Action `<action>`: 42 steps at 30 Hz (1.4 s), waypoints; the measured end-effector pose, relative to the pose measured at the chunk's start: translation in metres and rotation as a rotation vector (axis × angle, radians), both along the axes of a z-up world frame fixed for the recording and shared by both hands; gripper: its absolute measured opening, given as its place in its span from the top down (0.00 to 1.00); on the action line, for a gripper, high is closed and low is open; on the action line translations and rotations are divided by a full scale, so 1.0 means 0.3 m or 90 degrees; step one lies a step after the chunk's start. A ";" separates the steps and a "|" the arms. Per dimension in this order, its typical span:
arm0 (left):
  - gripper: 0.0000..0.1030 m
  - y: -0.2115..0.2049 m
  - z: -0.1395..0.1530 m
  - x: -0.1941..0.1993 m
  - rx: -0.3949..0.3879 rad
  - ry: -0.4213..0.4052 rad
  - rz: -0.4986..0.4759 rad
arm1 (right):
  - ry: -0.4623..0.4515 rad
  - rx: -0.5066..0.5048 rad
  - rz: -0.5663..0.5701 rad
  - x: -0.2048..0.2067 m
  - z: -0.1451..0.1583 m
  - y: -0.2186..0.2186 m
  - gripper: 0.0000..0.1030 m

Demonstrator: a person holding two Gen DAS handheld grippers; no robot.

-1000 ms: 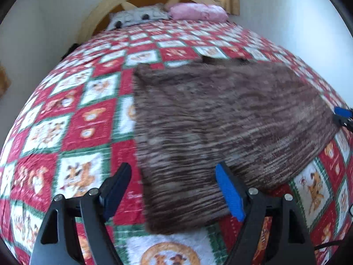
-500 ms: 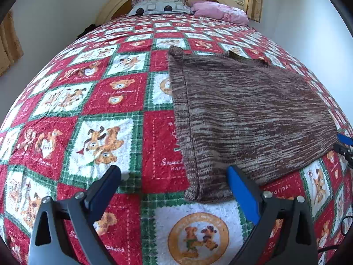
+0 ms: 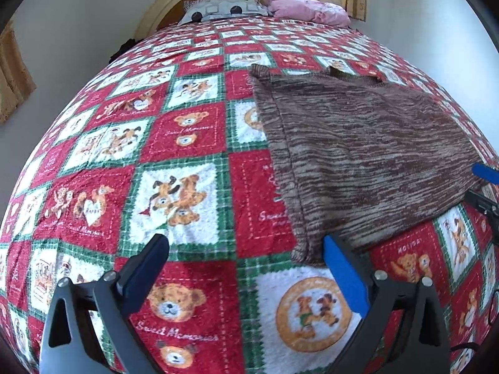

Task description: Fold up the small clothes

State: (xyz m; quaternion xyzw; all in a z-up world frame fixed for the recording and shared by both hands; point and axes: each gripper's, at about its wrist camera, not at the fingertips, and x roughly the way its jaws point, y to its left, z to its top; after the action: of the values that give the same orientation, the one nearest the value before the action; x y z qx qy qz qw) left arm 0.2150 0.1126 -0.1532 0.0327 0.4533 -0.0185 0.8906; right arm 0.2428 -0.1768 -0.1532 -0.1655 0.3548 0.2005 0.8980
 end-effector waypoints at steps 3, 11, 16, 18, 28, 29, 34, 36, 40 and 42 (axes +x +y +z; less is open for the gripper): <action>0.00 0.013 -0.011 -0.009 -0.006 0.003 -0.002 | -0.002 -0.003 0.018 0.002 -0.017 0.050 0.37; 0.00 0.030 -0.021 -0.021 -0.033 0.009 -0.004 | 0.057 0.008 0.008 0.024 -0.066 0.030 0.38; 0.00 0.064 0.045 -0.031 -0.040 -0.026 0.000 | 0.005 -0.021 0.025 -0.013 -0.023 0.069 0.38; 0.00 0.105 0.073 -0.021 -0.054 -0.031 0.013 | -0.018 -0.025 0.050 -0.034 -0.001 0.115 0.38; 0.00 0.307 0.074 0.045 -0.128 -0.036 0.068 | -0.091 -0.078 0.168 -0.094 0.009 0.382 0.39; 0.00 0.317 0.069 0.050 -0.136 -0.032 0.072 | -0.094 -0.084 0.178 -0.099 0.005 0.408 0.40; 0.00 0.342 0.046 0.092 -0.180 -0.024 0.075 | -0.098 -0.104 0.231 -0.130 -0.025 0.530 0.53; 0.00 0.334 0.048 0.111 -0.201 -0.025 0.061 | -0.099 -0.109 0.243 -0.133 -0.036 0.568 0.53; 0.00 0.300 0.063 0.168 -0.237 -0.032 0.022 | -0.111 -0.125 0.246 -0.128 -0.061 0.620 0.54; 0.00 0.270 0.070 0.208 -0.246 -0.035 -0.005 | -0.112 -0.125 0.244 -0.124 -0.074 0.630 0.69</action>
State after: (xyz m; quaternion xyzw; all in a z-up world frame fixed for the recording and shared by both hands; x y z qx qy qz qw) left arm 0.2774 0.1937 -0.1322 -0.1369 0.4164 -0.1081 0.8923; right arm 0.2057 0.0123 -0.1753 -0.3333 0.2553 0.3165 0.8507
